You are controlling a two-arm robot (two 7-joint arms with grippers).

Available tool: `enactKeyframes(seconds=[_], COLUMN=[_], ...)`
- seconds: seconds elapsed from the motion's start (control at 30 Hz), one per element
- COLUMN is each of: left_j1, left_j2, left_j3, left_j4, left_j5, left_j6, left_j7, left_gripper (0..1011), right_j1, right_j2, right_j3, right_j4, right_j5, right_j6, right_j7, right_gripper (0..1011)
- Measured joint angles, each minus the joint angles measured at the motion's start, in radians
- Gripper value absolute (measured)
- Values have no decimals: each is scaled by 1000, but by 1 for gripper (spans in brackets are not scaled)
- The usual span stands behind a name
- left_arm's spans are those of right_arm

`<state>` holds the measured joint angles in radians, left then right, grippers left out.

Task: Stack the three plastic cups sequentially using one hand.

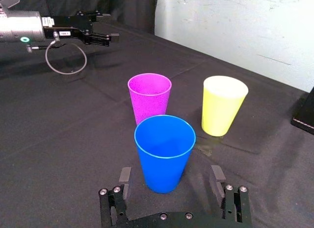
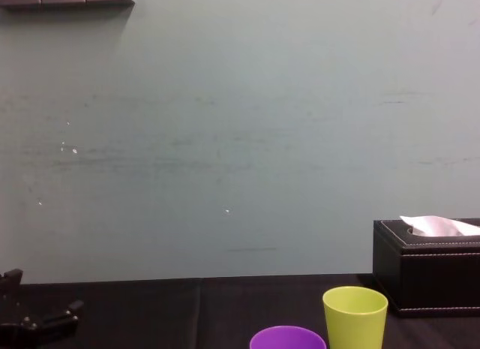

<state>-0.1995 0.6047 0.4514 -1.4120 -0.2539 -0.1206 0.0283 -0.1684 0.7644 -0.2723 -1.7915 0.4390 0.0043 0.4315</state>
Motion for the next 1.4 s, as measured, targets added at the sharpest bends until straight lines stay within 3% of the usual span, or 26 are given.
enactKeyframes(seconds=[0.6,1.4], left_j1=[0,0], left_j2=[0,0], left_j3=[0,0], left_j4=[0,0], left_j5=[0,0], left_j6=[0,0], left_j7=[0,0], left_gripper=[1011,1012], right_j1=[62,138], right_j2=[-87,-167], right_j3=[-26,-53], right_j4=[73,150], right_j5=[-86,-103], right_j6=[8,-5], right_j7=[21,65], right_gripper=[1003,1003])
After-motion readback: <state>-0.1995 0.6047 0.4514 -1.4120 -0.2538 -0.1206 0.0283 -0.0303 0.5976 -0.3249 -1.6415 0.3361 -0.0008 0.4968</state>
